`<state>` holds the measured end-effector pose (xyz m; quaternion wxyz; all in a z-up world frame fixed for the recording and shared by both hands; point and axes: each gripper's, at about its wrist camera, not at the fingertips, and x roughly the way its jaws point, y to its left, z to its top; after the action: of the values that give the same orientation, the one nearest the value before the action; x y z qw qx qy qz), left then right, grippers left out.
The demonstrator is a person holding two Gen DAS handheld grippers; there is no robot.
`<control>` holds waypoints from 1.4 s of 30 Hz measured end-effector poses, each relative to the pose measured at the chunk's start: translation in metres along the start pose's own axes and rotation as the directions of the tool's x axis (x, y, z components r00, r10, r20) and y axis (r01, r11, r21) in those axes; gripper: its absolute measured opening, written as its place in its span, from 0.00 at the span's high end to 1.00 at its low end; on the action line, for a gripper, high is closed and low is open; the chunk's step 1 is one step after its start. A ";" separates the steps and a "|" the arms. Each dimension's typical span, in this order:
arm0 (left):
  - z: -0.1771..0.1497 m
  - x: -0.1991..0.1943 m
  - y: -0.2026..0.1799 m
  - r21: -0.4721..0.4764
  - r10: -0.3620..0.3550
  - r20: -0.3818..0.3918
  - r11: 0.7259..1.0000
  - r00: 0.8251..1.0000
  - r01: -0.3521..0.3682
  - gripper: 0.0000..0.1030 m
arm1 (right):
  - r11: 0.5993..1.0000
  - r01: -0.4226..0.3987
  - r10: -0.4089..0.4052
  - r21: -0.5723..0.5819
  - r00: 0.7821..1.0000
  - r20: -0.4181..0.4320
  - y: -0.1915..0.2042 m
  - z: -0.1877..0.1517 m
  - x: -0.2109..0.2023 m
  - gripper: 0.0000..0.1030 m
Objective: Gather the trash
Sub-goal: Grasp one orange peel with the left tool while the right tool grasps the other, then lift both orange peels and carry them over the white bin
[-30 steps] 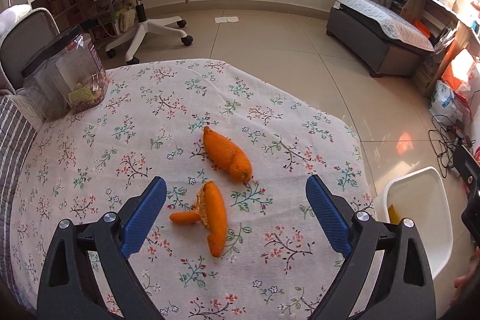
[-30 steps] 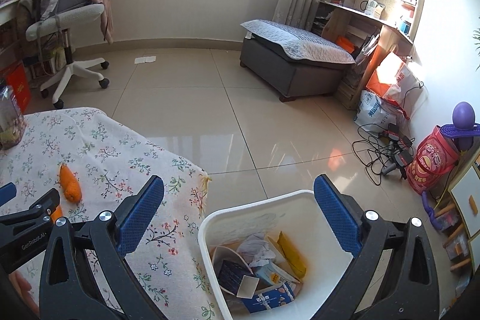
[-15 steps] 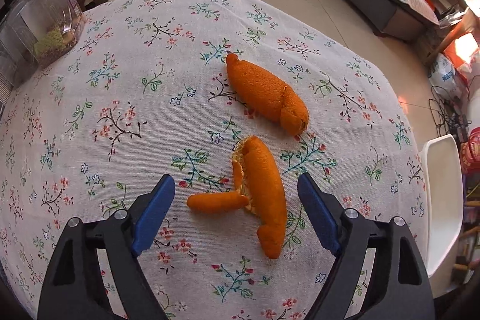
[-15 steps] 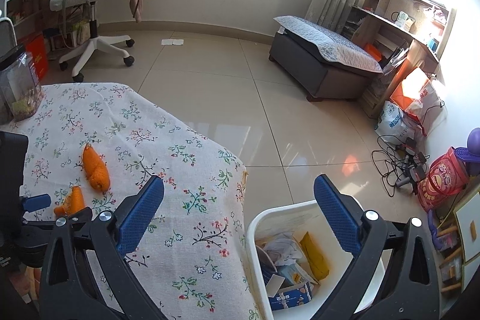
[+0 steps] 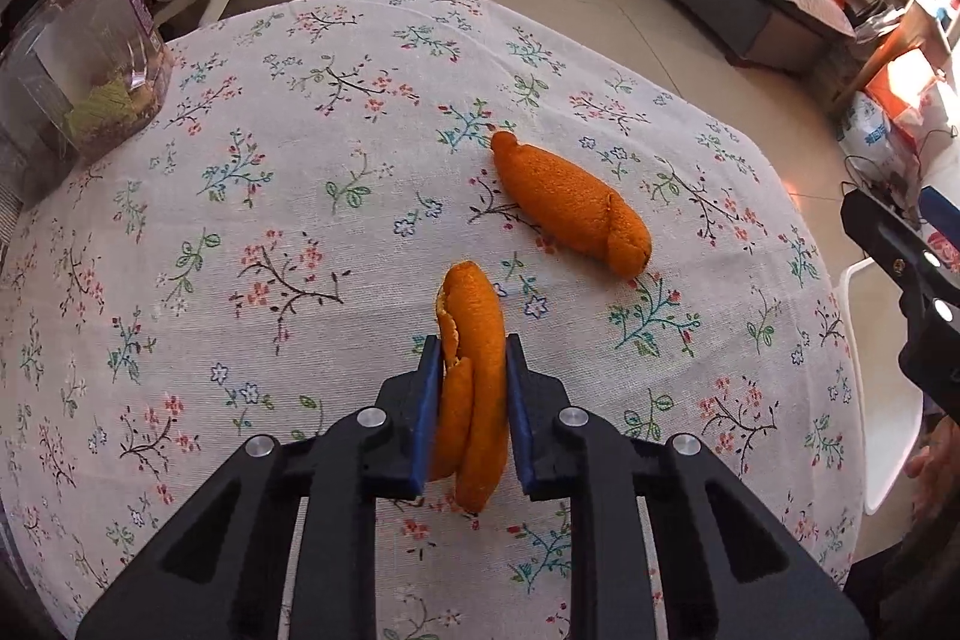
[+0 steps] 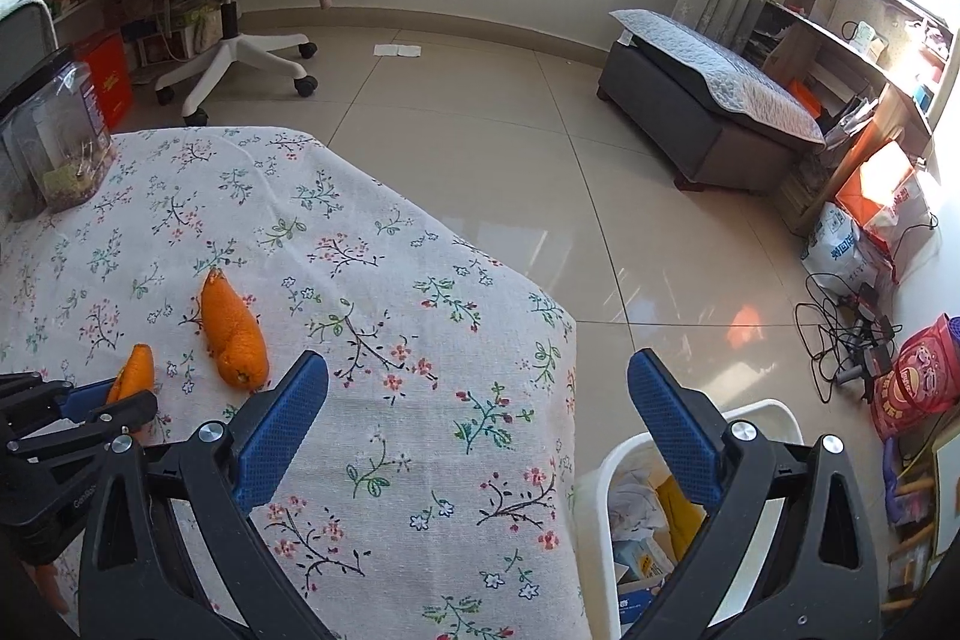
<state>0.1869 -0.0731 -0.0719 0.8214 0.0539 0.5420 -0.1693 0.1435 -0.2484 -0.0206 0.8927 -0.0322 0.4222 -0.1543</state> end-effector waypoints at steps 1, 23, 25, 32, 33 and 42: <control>0.003 -0.007 0.010 -0.016 0.008 0.013 1.000 1.000 -0.008 0.80 | 1.000 -0.023 0.023 -0.010 1.000 -0.006 0.006 0.003 0.004 0.07; 0.014 -0.093 0.157 -0.308 0.075 0.223 0.951 0.972 -0.003 0.80 | 0.935 -0.297 0.253 -0.195 0.942 -0.220 0.137 0.024 0.077 0.24; 0.012 -0.094 0.157 -0.315 0.065 0.226 0.949 0.972 0.009 0.80 | 0.934 -0.314 0.268 -0.167 0.931 -0.249 0.136 0.021 0.083 0.31; 0.014 -0.092 0.164 -0.340 0.051 0.229 0.940 0.972 0.031 0.80 | 0.940 -0.325 0.295 -0.105 0.928 -0.228 0.131 0.019 0.082 0.59; 0.014 -0.091 0.165 -0.345 0.049 0.229 0.938 0.972 0.034 0.80 | 0.937 -0.333 0.303 -0.103 0.925 -0.229 0.131 0.019 0.081 0.63; 0.012 -0.091 0.171 -0.370 0.060 0.230 0.928 0.971 0.031 0.80 | 0.937 -0.340 0.317 -0.083 0.925 -0.210 0.129 0.019 0.072 0.82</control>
<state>0.2230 0.1037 -0.0008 0.8768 -0.1190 0.4617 -0.0629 0.2327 -0.1488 -0.0863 0.8573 0.0017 0.5144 0.0203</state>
